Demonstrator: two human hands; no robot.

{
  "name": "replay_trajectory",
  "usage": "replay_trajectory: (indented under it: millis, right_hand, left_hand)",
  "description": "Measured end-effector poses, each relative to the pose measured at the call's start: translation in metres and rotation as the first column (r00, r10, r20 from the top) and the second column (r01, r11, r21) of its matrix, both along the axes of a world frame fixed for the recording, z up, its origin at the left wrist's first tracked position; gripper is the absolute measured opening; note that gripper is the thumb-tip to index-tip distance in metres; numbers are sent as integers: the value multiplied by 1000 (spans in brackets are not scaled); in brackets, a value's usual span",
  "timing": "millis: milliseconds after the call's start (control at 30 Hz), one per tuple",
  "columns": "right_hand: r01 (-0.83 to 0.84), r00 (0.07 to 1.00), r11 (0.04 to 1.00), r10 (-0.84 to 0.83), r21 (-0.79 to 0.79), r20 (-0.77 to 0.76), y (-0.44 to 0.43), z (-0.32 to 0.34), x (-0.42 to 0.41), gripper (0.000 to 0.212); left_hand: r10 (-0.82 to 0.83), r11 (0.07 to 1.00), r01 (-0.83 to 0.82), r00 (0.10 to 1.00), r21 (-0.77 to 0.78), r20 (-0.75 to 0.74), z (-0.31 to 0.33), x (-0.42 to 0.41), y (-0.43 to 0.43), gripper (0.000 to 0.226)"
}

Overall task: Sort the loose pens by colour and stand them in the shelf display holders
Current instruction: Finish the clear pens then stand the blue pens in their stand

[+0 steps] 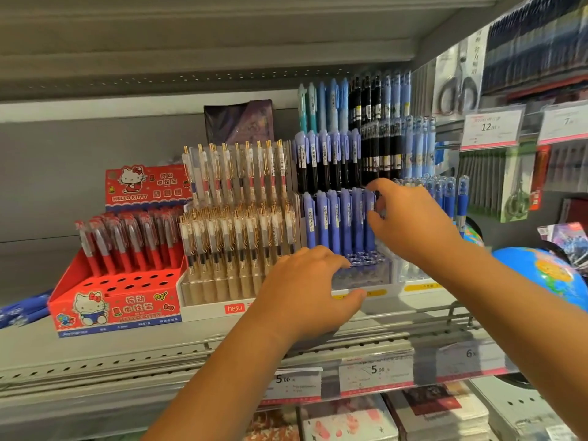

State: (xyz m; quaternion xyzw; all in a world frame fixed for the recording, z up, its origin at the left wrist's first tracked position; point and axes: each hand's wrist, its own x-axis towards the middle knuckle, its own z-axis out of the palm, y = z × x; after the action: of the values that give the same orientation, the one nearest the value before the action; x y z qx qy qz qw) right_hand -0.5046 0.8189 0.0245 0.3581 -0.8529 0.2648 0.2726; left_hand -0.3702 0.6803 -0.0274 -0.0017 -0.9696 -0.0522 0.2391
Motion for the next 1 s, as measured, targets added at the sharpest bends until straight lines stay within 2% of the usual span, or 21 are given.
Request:
replay_trajectory:
  millis: [67, 167, 267, 367, 467, 567, 667, 800, 900, 1000]
  right_hand:
    - [-55, 998, 998, 57, -38, 35, 4, -5, 0, 53]
    - [-125, 982, 982, 144, -145, 124, 13, -18, 8, 62]
    - [-197, 936, 947, 259, -252, 239, 21, -33, 20, 56]
    - [-340, 794, 849, 490, -405, 360, 22, -36, 39, 38]
    - [-487, 669, 751, 649, -446, 363, 16, -35, 64, 29]
    - [-600, 557, 670, 743, -437, 372, 2, -38, 95, 34]
    - [-666, 451, 601, 797, -442, 403, -18, -38, 125, 47]
    - [-722, 375, 538, 833, -435, 408, -55, -38, 156, 27]
    - [-716, 345, 529, 836, -456, 428, -81, -43, 181, 27]
    - [-706, 339, 527, 838, -472, 428, -105, -48, 209, 26]
  left_hand:
    - [-4, 1000, 4, 1000, 17, 4, -1, 0, 0, 55]
    - [-18, 990, 20, 1000, 142, -19, 2, 3, -1, 49]
    - [-30, 947, 78, 987, 311, -156, 9, 13, -1, 38]
    - [-14, 862, 149, 962, 485, -272, 14, 37, -6, 28]
    - [51, 776, 169, 944, 608, -327, 14, 75, -13, 20]
    - [129, 728, 176, 914, 663, -385, 7, 118, -18, 21]
    - [215, 706, 114, 906, 699, -366, 0, 163, -24, 23]
    - [353, 655, -23, 893, 755, -280, -7, 218, -44, 25]
    - [407, 645, -82, 879, 760, -251, -8, 256, -59, 30]
    - [419, 634, -67, 867, 771, -269, -6, 289, -74, 31]
